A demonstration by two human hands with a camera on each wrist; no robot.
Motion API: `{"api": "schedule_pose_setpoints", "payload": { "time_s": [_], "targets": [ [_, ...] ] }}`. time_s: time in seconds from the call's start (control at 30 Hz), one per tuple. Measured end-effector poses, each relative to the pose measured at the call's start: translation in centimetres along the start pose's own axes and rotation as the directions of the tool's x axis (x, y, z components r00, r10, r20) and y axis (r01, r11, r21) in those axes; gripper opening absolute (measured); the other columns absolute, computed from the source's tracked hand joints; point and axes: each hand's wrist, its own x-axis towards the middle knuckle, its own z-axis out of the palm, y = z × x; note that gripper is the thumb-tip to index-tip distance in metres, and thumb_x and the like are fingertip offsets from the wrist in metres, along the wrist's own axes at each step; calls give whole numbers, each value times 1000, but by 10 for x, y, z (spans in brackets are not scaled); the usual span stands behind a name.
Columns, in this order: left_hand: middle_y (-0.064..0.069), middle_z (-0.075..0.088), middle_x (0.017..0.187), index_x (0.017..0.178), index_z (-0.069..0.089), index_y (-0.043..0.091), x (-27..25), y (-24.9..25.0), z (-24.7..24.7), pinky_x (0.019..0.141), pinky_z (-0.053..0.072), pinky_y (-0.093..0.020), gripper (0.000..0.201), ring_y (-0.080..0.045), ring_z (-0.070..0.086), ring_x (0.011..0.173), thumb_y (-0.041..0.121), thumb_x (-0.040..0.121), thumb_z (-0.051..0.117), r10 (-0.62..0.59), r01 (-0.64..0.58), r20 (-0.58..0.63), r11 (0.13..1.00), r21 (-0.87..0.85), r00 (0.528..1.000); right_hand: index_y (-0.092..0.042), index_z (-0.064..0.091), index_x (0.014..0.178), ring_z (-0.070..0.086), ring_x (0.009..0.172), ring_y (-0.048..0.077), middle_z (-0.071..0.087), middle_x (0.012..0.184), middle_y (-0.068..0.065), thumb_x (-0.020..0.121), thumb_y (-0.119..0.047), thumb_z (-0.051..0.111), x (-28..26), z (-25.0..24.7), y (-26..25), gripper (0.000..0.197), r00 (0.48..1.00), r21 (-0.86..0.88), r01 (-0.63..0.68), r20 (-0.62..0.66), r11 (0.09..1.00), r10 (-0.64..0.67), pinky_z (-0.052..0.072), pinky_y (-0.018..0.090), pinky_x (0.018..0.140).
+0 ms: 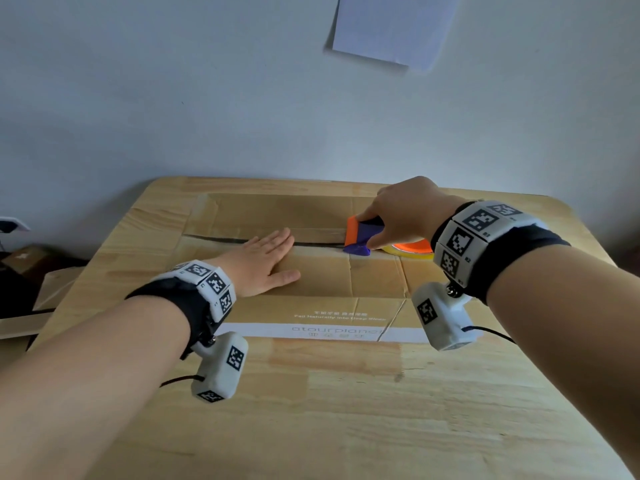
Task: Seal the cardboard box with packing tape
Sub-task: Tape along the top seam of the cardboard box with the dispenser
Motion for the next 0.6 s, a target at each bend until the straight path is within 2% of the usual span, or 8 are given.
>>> {"api": "schedule_pose_setpoints", "payload": {
  "time_s": [0.13,0.23,0.3,0.37,0.6],
  "targets": [
    [-6,-31,151,147,-15,12,20,30,-3,118,-4,-41,97,-18,-19,143,77,81,14,-150,146,-108,988,-43,983,-45,62,107,55,75,14,57,81,-10,81,-60,50,2,-2,-1,32,1000,1,-25,6,1000,25,31,22,53],
    [-3,-22,155,150,-7,21,45,54,-9,117,-3,-45,99,-19,-13,144,82,77,20,-139,127,-216,990,-69,967,-44,63,104,55,73,14,59,79,-10,80,-61,50,3,-3,0,32,999,2,-32,13,1000,31,32,22,54],
    [0,-17,157,150,-4,25,57,62,-11,117,-3,-45,101,-17,-11,145,84,73,25,-144,122,-238,987,-103,960,-43,63,108,56,74,13,60,82,-10,81,-62,50,4,-4,-1,35,999,-17,-27,19,999,27,33,22,54],
    [3,-15,157,150,-3,27,61,59,-10,116,-4,-46,101,-16,-11,145,85,73,27,-142,114,-248,986,-123,958,-43,61,113,56,77,14,60,86,-10,82,-61,50,5,-6,-3,38,999,-38,-18,36,999,19,33,22,53],
    [7,-15,157,149,0,35,45,23,2,116,-6,-46,89,-15,-12,144,81,77,25,-132,102,-259,986,-130,957,-38,63,108,58,79,15,60,82,-10,81,-58,53,14,-15,-20,35,1000,-33,15,24,999,-14,34,22,53]
  ]
}}
